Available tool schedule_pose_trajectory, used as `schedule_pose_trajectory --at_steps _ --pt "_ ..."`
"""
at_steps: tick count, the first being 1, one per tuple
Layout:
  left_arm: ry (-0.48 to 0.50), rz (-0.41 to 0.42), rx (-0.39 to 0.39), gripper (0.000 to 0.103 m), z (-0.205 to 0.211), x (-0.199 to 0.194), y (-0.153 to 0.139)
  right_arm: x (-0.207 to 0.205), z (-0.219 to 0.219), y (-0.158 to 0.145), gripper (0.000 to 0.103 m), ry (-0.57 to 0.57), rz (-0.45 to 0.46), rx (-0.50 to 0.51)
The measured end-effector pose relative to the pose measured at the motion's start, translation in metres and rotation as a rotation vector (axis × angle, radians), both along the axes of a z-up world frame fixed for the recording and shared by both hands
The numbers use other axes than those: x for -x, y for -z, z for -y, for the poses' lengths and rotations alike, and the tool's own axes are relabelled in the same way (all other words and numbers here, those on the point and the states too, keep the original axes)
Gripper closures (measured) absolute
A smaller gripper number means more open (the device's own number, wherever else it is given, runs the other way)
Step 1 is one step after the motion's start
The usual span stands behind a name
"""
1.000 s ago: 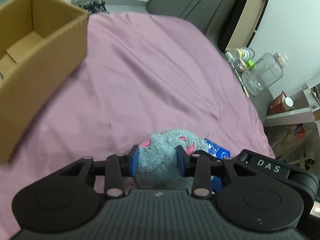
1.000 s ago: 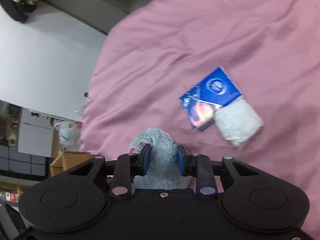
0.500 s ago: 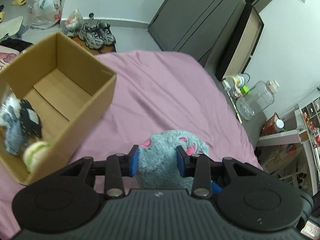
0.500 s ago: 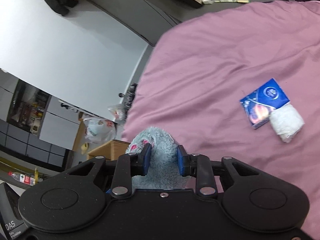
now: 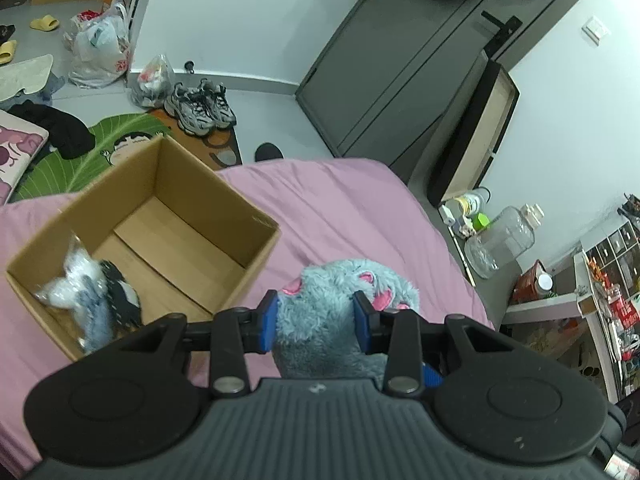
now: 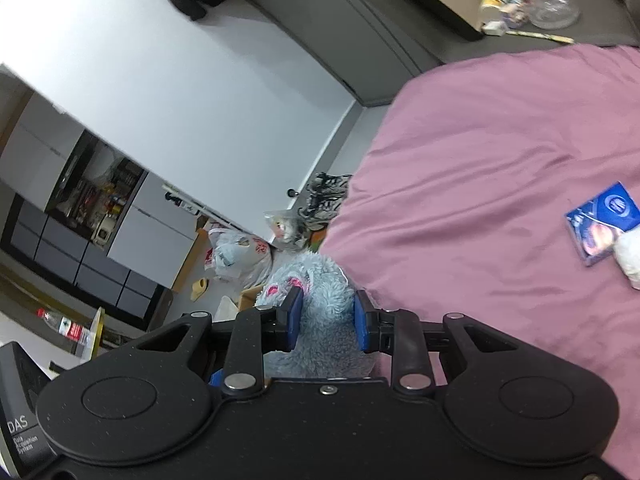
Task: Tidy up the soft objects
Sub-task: 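Lift the grey fluffy plush with both tools and carry it over the box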
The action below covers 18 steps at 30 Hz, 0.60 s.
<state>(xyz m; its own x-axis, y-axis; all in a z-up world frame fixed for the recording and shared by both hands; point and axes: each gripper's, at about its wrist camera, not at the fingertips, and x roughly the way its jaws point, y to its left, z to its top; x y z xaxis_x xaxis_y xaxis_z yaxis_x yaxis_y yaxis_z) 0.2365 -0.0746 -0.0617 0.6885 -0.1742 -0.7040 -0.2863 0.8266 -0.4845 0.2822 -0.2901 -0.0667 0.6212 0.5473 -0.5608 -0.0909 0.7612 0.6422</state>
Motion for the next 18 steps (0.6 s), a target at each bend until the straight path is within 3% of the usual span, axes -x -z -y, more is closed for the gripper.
schedule_pose_trajectory --at_steps 18 --pt "-0.077 0.044 0.009 0.066 -0.091 0.011 -0.008 -0.001 -0.078 -0.009 0.073 -0.143 0.091 -0.020"
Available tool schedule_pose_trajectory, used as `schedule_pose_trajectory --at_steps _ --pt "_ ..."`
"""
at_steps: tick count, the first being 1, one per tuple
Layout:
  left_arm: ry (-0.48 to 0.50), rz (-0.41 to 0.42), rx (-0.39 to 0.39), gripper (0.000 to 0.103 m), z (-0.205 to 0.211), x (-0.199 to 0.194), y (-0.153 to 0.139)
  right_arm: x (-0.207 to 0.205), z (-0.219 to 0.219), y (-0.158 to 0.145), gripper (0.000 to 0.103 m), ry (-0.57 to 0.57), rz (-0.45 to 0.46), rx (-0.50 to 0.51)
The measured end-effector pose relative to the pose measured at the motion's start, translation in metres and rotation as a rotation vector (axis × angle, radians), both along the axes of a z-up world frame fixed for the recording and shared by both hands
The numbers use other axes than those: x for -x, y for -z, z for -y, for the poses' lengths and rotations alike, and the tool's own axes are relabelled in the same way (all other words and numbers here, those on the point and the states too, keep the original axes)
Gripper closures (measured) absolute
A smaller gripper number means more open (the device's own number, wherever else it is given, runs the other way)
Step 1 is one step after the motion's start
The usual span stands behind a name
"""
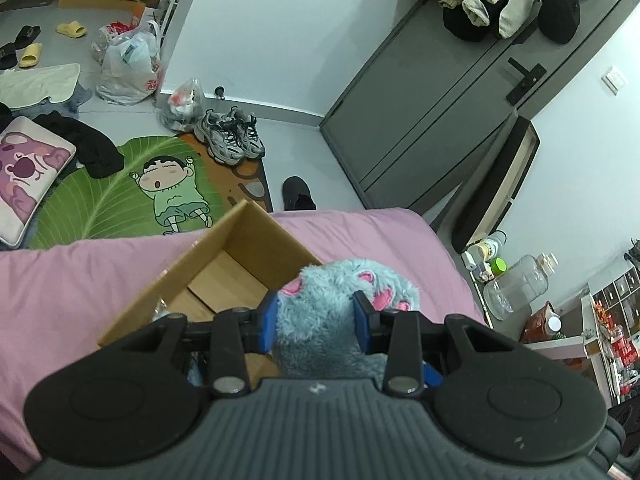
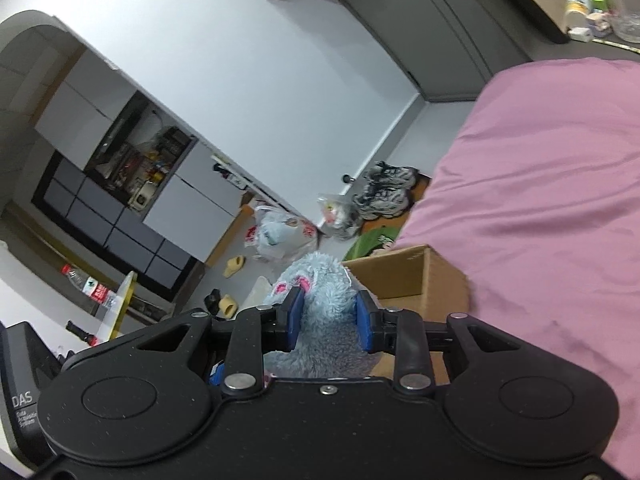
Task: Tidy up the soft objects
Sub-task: 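Lift the grey fluffy plush with both tools and carry it over the box, then open both tools to drop the grey plush into the box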
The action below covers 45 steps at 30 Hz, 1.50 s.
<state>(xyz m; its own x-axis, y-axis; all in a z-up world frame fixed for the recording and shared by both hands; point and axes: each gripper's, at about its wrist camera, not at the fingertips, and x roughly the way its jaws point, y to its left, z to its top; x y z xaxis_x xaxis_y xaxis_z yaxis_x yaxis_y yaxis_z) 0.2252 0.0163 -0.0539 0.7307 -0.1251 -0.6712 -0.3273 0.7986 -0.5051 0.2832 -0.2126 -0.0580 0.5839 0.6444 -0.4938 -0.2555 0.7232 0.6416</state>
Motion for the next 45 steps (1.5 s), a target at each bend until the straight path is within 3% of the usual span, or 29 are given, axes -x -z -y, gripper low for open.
schedule_pose_trajectory --at_steps 9,15,29,32,36,38,42,45 --pt "0.000 -0.008 0.033 0.067 -0.025 -0.007 0.016 -0.002 -0.019 0.004 0.069 -0.040 0.019 0.016" --pt "-0.022 -0.050 0.039 0.068 -0.039 -0.014 0.035 -0.001 -0.028 0.010 0.060 -0.060 0.002 0.057" --pt "-0.067 -0.120 -0.082 0.065 -0.041 -0.042 0.051 -0.005 -0.020 0.017 0.050 -0.012 -0.093 0.126" --pt "-0.086 -0.147 -0.138 0.064 -0.038 -0.044 0.048 -0.005 -0.018 0.019 0.047 -0.007 -0.108 0.138" --pt "-0.062 -0.136 -0.201 0.056 -0.029 -0.043 0.038 -0.006 -0.012 0.018 0.043 0.001 -0.126 0.156" --pt "-0.063 -0.139 -0.216 0.054 -0.026 -0.042 0.032 -0.006 -0.009 0.014 0.035 0.012 -0.136 0.187" --pt "-0.056 -0.125 -0.242 0.043 -0.019 -0.040 0.023 -0.005 0.001 0.007 0.032 0.032 -0.139 0.219" --pt "-0.050 -0.117 -0.251 0.040 -0.012 -0.039 0.017 -0.003 0.011 0.003 0.030 0.054 -0.141 0.223"
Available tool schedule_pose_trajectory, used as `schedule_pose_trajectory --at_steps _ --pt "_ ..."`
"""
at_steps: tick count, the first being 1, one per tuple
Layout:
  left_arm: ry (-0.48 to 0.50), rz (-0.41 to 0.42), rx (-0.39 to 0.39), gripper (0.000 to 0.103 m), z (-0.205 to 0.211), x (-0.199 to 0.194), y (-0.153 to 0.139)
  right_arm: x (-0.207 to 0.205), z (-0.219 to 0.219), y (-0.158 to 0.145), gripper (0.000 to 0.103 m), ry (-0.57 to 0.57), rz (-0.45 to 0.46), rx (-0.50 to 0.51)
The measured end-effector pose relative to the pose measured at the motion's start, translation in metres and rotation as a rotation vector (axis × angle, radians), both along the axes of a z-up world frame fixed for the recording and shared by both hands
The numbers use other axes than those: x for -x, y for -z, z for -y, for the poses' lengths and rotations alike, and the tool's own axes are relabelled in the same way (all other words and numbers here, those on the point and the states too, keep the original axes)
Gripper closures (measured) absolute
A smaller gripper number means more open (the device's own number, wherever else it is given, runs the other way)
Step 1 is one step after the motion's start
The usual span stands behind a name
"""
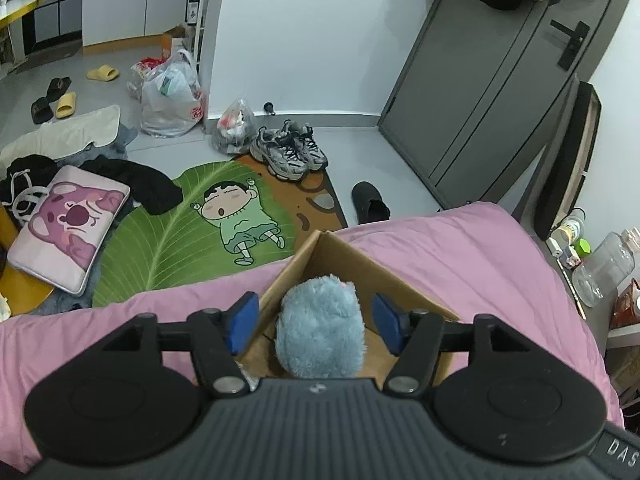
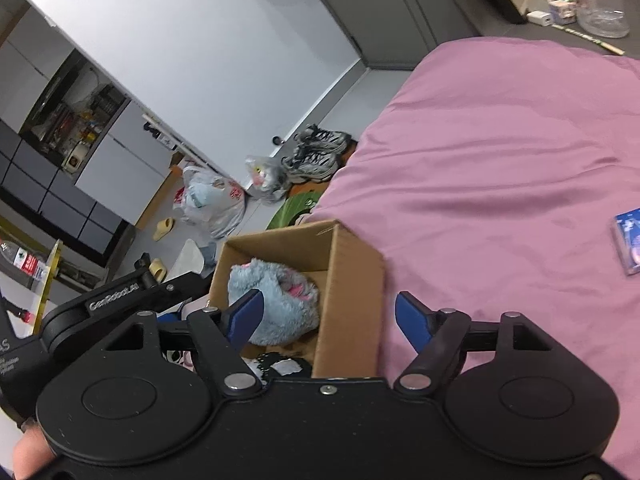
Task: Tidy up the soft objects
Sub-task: 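Open both tools to drop the grey plush into the box, then move both tools to the blue tissue pack and white wrapper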
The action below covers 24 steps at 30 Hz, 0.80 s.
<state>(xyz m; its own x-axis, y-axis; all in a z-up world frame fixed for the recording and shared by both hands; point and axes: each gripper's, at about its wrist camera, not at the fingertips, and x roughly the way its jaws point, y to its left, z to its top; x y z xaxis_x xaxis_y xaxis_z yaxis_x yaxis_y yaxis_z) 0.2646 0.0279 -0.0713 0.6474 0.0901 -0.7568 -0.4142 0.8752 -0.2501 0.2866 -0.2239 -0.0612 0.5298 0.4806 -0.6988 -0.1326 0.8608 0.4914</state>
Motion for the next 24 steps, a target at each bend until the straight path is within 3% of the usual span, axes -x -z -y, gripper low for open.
schedule_pose_trajectory --at_steps 3,14,24 --pt "0.009 -0.003 -0.009 0.033 0.008 0.002 -0.004 0.003 0.011 -0.006 0.024 0.023 0.007 -0.010" --pt "0.070 0.009 -0.032 0.023 0.046 0.013 -0.025 0.009 0.047 -0.026 0.008 0.064 0.047 0.012" --pt "0.140 0.037 -0.031 0.022 0.091 0.015 -0.038 0.016 0.097 -0.037 0.008 0.131 0.101 0.048"
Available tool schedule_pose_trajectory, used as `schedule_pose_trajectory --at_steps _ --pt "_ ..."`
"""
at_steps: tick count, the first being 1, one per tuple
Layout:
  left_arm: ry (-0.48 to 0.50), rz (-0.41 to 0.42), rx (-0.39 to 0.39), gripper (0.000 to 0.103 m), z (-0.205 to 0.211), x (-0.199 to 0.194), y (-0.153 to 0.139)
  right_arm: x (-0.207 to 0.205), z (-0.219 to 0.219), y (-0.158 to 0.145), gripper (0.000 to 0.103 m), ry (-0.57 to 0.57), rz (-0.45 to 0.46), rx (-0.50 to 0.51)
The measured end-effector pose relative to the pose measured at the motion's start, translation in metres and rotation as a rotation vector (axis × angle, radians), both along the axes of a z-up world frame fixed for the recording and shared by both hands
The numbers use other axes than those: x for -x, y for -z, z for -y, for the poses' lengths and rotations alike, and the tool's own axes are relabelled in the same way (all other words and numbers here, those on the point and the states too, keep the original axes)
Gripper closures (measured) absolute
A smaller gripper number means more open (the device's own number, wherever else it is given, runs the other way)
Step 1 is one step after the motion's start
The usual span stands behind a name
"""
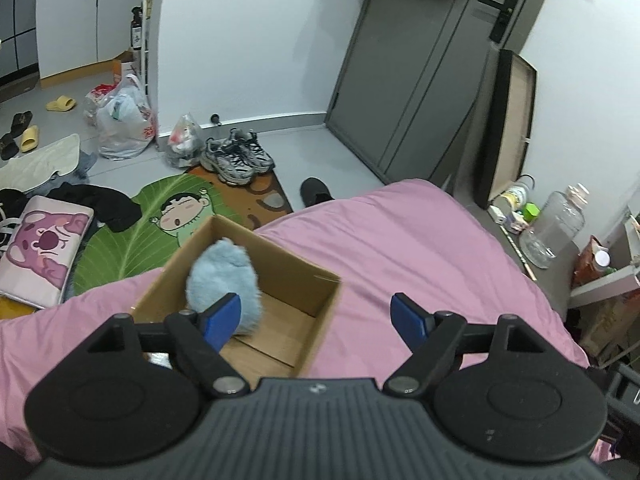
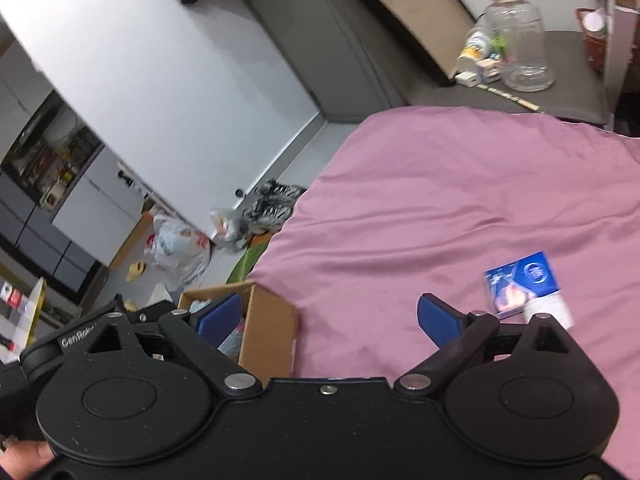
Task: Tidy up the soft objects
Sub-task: 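Move both tools to the blue tissue pack and white wrapper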
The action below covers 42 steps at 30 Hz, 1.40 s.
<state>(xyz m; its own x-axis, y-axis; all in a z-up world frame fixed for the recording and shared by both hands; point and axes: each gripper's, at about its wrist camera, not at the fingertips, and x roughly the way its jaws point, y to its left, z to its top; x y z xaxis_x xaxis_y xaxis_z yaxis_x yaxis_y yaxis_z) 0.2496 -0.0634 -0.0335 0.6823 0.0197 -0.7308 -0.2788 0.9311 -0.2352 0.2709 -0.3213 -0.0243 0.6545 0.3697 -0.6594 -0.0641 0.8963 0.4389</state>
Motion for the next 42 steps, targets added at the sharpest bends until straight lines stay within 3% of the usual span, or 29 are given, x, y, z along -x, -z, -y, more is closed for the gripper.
schedule_pose_trajectory --at_steps 3,8,18,25,30,35,39,42 --pt "0.017 0.002 -0.003 0.022 0.013 -0.001 -0.001 0.001 0.017 0.000 0.008 0.021 0.008 -0.009" --pt "0.053 0.000 -0.012 0.022 0.040 -0.003 0.002 0.002 0.042 0.002 0.008 0.041 0.018 0.069" --pt "0.116 -0.030 -0.002 0.022 0.093 -0.012 0.022 0.003 0.087 0.023 0.008 0.074 -0.024 0.134" --pt "0.155 -0.064 0.000 0.022 0.131 -0.025 0.041 -0.003 0.113 0.042 0.008 0.092 -0.066 0.118" --pt "0.182 -0.089 -0.001 0.022 0.154 -0.036 0.057 -0.010 0.132 0.058 0.017 0.121 -0.117 0.091" --pt "0.195 -0.134 0.024 0.022 0.171 -0.049 0.078 -0.021 0.139 0.081 0.035 0.103 -0.187 0.074" --pt "0.195 -0.163 0.034 0.022 0.179 -0.059 0.093 -0.029 0.140 0.095 0.037 0.085 -0.212 0.056" --pt "0.199 -0.182 0.039 0.022 0.185 -0.067 0.103 -0.038 0.138 0.108 0.047 0.065 -0.249 0.072"
